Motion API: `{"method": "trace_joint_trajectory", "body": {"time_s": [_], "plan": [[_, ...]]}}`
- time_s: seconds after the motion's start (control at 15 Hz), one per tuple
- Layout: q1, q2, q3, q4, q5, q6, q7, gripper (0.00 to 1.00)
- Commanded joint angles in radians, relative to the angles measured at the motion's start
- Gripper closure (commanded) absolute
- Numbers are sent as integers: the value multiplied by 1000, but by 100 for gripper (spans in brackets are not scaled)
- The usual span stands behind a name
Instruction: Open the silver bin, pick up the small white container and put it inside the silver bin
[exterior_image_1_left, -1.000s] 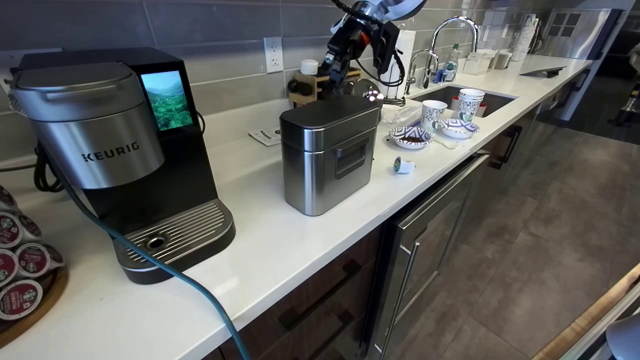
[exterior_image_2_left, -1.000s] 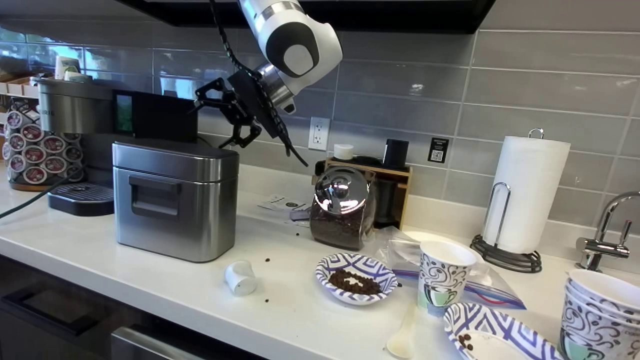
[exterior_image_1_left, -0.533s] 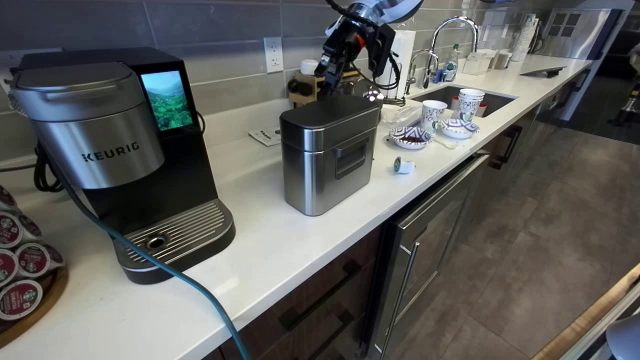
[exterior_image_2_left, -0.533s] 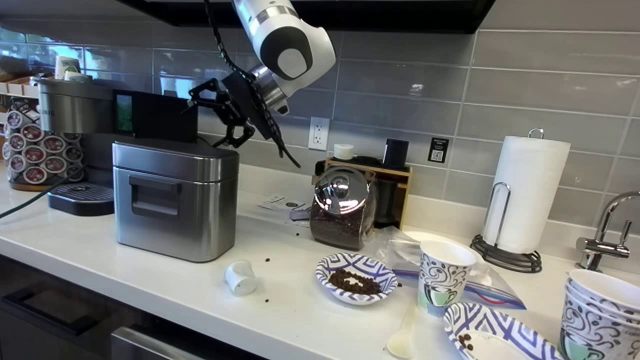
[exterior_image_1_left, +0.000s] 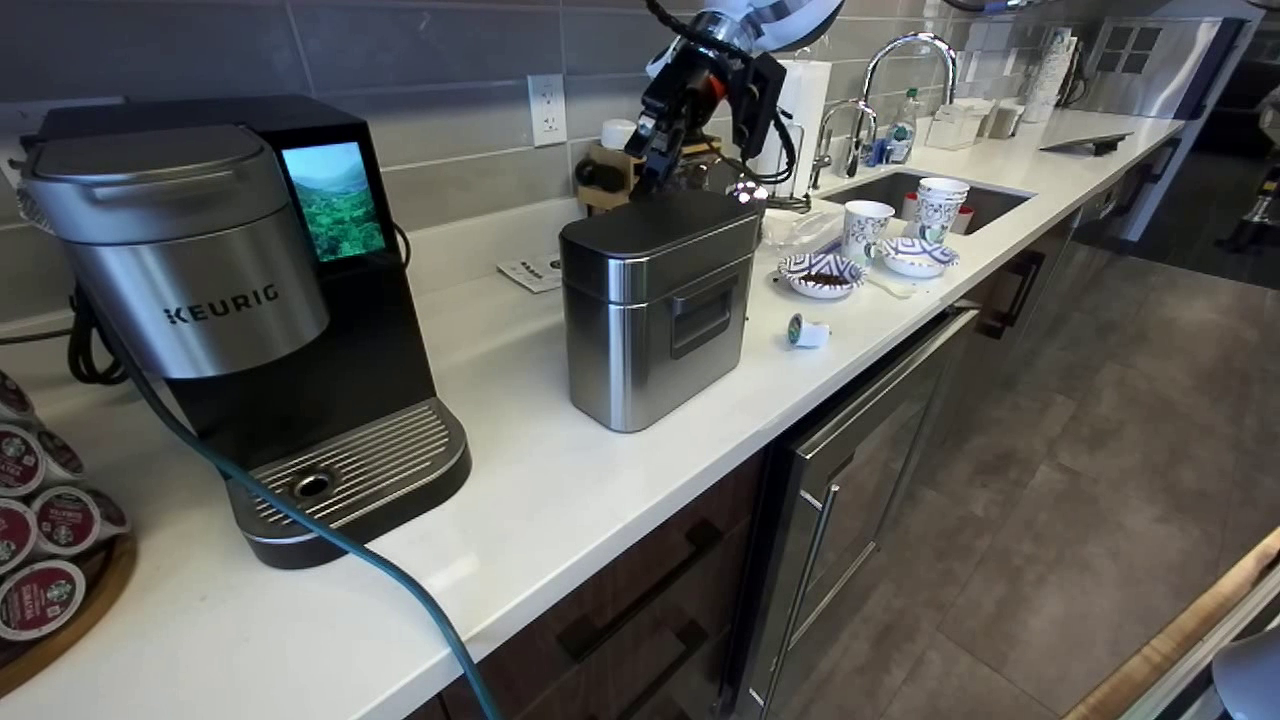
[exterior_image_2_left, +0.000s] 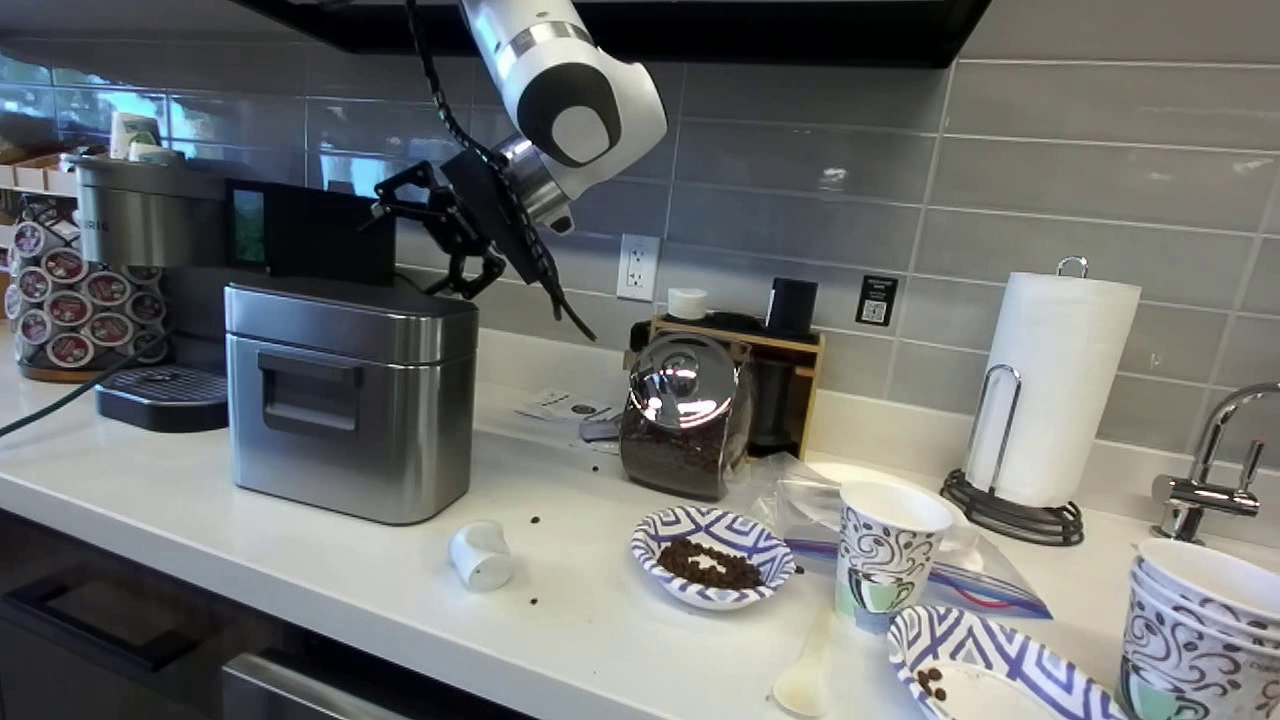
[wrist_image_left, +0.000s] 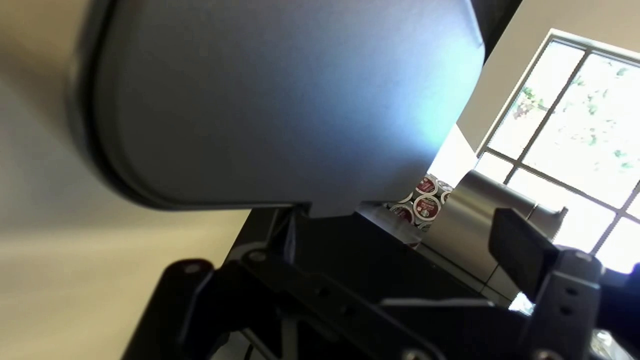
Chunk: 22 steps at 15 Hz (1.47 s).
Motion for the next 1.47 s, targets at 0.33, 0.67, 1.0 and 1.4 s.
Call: {"method": "trace_joint_trajectory", "body": {"time_s": [0.33, 0.67, 1.0, 1.4], "plan": [[0, 52, 33, 43, 26, -8, 18, 0], [-2, 34, 33, 41, 55, -14, 43, 0], [4, 42, 21, 65, 47, -28, 93, 0], [10, 65, 20, 93, -6, -40, 87, 0]]}}
